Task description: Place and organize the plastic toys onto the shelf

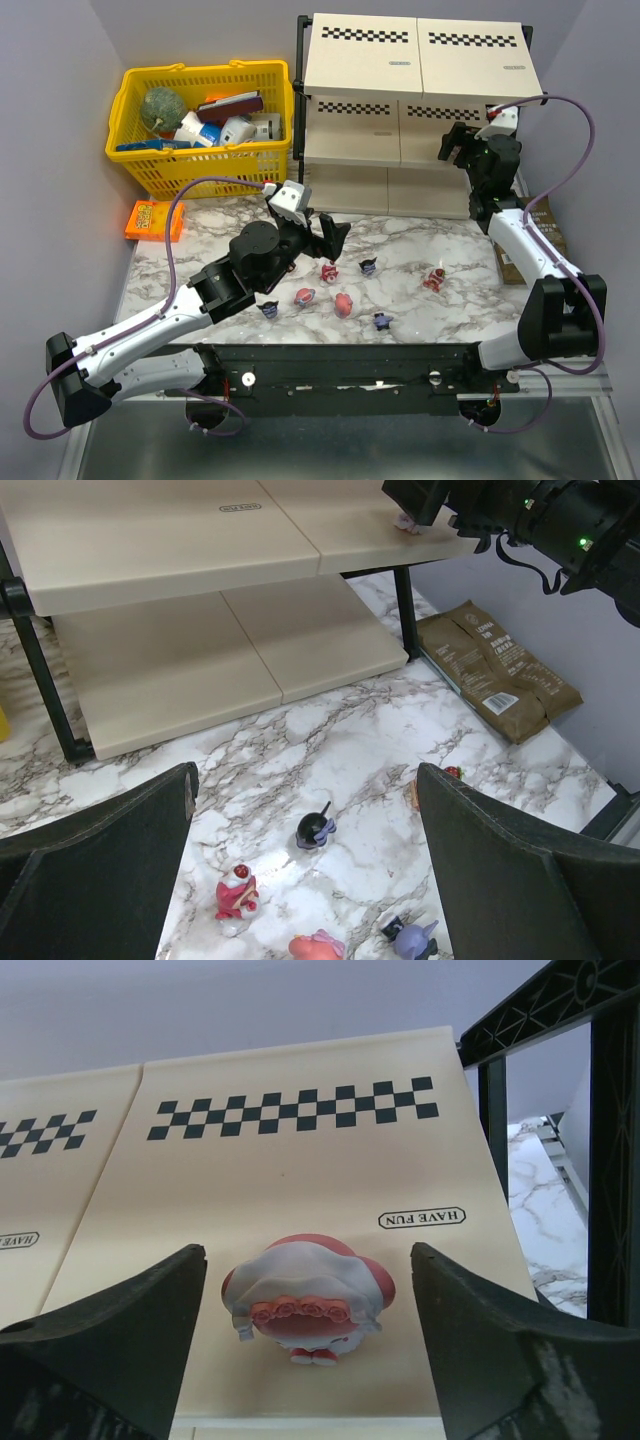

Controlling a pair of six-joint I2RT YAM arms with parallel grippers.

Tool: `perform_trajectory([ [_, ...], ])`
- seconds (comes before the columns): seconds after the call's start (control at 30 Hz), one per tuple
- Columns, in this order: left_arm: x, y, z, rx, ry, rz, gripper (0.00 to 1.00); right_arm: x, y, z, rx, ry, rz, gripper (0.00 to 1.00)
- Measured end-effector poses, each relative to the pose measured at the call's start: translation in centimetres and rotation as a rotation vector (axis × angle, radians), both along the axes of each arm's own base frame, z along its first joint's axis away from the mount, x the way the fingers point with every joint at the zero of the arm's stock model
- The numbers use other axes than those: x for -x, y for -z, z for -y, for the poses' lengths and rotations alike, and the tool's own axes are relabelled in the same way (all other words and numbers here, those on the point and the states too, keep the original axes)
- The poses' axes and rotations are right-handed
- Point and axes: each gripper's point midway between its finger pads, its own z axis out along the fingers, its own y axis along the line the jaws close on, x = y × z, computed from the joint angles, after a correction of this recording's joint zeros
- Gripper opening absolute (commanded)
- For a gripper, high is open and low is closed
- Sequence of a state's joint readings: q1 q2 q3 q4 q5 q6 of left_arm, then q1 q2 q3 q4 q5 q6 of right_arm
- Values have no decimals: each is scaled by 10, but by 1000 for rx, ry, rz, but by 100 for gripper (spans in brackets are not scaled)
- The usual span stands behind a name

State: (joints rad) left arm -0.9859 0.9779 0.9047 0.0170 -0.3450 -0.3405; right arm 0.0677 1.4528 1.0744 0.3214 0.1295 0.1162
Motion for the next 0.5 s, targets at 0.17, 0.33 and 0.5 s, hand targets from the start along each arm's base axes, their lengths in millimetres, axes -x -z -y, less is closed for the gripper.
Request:
perform_trajectory([
  [0.17, 0, 0, 0, 0, 0, 0, 99, 2, 1, -1, -8, -1, -8, 100],
  [0.33, 0, 3, 0, -4, 0, -3, 99, 7, -6, -1, -14, -3, 1, 100],
  [0.5, 1, 4, -1, -5, 0, -4, 99, 14, -14, -1, -29, -2, -2, 100],
])
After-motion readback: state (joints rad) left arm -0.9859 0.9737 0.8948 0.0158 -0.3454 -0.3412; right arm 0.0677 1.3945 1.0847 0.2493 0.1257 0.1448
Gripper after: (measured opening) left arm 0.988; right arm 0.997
